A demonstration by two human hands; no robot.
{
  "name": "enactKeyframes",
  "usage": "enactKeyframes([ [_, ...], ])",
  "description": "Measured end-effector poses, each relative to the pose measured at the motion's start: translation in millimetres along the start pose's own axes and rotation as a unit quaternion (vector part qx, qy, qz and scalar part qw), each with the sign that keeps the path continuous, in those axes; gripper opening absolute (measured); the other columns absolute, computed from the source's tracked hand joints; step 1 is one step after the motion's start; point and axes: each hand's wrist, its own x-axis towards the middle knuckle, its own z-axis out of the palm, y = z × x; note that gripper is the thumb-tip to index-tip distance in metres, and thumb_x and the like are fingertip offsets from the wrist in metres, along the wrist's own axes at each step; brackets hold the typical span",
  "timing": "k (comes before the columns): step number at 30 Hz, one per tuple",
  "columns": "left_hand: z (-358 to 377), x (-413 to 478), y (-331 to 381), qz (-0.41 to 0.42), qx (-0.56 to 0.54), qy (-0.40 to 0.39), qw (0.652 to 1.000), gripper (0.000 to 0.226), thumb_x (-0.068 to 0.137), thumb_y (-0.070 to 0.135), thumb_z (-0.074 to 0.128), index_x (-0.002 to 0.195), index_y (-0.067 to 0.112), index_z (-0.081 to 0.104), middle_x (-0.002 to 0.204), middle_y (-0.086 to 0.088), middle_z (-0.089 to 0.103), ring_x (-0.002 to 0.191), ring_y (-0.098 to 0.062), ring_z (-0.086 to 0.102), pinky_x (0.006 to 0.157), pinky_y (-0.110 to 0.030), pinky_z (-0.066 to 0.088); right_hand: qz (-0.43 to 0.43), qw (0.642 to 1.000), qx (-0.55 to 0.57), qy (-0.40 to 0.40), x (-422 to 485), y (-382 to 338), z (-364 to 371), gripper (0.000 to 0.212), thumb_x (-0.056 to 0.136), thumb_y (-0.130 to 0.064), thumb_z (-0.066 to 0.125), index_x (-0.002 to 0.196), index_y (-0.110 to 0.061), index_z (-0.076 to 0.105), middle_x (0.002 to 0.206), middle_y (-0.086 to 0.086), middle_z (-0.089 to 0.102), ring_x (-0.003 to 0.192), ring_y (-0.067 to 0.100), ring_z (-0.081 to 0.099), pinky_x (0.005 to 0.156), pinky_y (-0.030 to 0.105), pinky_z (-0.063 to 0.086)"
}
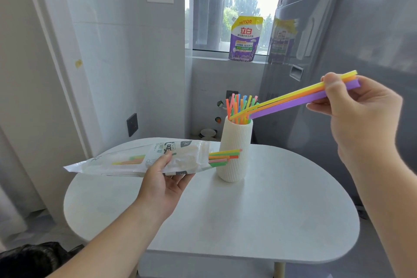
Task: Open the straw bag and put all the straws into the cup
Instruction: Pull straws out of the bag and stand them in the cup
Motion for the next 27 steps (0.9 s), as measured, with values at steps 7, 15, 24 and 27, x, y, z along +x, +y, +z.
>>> enactKeyframes([
  [7,-2,2,-1,-0.003,0.01,-0.009,1.0,0.018,0.096,0.015,0.064,0.114,0.018,0.068,0.089,-0.003,0.08,0.085,-0.021,0.075,0.066,-0.04,0.066,-0.037,0.998,-0.055,-0.022,7,1,17,0.021,0.095,-0.03,0.066,0.081,-0.017,0.074,0.076,0.005,0.074,0.062,0.014,0.074,0.065,0.025,0.061],
  [15,-4,4,0,-0.003,0.01,-0.016,1.0,0.033,0.095,0.016,0.066,0.129,0.016,0.066,0.1,-0.005,0.079,0.09,-0.023,0.075,0.07,-0.041,0.066,-0.087,0.994,-0.07,0.0,10,-14,11,0.021,0.093,-0.032,0.062,0.074,-0.024,0.069,0.071,0.001,0.07,0.059,0.012,0.072,0.061,0.022,0.058],
  [24,-4,4,-2,-0.008,0.012,-0.021,1.0,0.036,0.095,0.016,0.066,0.131,0.016,0.065,0.109,-0.006,0.078,0.097,-0.025,0.074,0.07,-0.041,0.066,-0.081,0.994,-0.069,0.011,14,-18,-6,0.025,0.09,-0.039,0.058,0.067,-0.03,0.065,0.064,-0.008,0.063,0.059,0.016,0.07,0.066,0.035,0.062],
  [27,-4,4,-4,-0.011,0.015,-0.019,1.0,0.033,0.095,0.016,0.066,0.128,0.017,0.067,0.107,-0.006,0.078,0.095,-0.024,0.074,0.068,-0.04,0.066,-0.084,0.995,-0.062,0.007,13,-20,-6,0.025,0.09,-0.04,0.058,0.068,-0.03,0.065,0.066,-0.007,0.065,0.06,0.017,0.072,0.066,0.034,0.062],
])
